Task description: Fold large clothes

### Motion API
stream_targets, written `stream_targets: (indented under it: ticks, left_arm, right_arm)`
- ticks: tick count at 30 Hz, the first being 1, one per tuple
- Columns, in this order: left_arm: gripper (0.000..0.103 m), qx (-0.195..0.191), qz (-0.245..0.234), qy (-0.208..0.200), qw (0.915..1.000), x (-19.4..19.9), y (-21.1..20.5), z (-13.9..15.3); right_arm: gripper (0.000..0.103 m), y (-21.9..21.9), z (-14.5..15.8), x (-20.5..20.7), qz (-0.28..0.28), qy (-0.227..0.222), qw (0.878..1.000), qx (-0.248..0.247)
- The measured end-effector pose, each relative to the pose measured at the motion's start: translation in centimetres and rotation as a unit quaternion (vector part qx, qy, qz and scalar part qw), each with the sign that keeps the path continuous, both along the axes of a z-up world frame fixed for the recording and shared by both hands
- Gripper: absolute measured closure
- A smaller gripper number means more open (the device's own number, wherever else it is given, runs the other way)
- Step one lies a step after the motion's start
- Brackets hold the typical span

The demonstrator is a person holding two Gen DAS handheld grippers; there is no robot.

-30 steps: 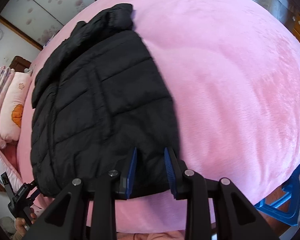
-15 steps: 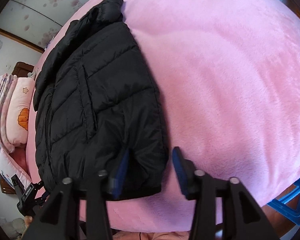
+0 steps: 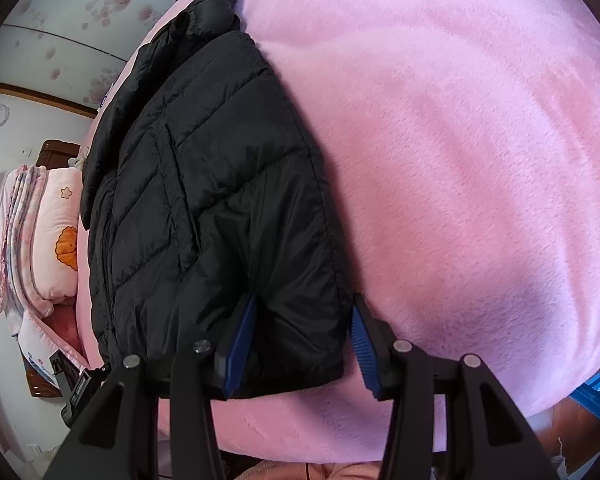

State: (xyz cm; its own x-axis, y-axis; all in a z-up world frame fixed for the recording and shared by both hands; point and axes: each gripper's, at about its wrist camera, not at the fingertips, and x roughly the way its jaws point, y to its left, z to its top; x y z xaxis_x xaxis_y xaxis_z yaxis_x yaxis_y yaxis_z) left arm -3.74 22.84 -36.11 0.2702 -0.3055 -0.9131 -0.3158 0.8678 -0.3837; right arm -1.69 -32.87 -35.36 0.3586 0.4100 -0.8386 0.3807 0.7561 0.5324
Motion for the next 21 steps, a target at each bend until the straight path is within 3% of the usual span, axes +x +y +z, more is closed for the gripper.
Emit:
stream_targets:
  ticks: [6,9,11,12,15,17,21]
  left_arm:
    - [0.003,-0.009,-0.009,0.004,0.9999,0.4,0.3,-0.2]
    - [0.014,-0.022,-0.009,0.009,0.9997,0.7,0.0,0.2]
    - [0.039,-0.037,-0.012,0.009,0.9992,0.6,-0.1,0.4]
    - [0.047,-0.051,-0.014,0.009,0.9985,0.6,-0.3,0.5]
    - [0.075,-0.072,-0.013,0.018,0.9972,0.8,-0.5,0.5]
    - [0.092,-0.08,-0.013,0.024,0.9964,1.2,-0.6,0.7]
    - [0.097,-0.07,-0.028,0.028,0.9967,2.4,-1.8,2.7]
  right_arm:
    - [0.056,0.1,-0.6,-0.1,-0.002,0.01,1.0,0.011]
    - [0.054,0.4,-0.5,0.1,0.006,0.018,1.0,0.012]
    - [0.055,0.8,-0.4,0.4,0.016,0.023,1.0,0.008]
    - [0.059,0.9,-0.5,0.6,0.02,0.026,0.999,0.005]
    - [0.084,1.3,-0.5,1.0,0.032,0.039,0.999,0.013]
    - [0.093,1.8,0.2,1.5,0.048,0.04,0.998,0.003]
    - [0.098,3.2,2.8,2.5,0.095,0.03,0.994,-0.042]
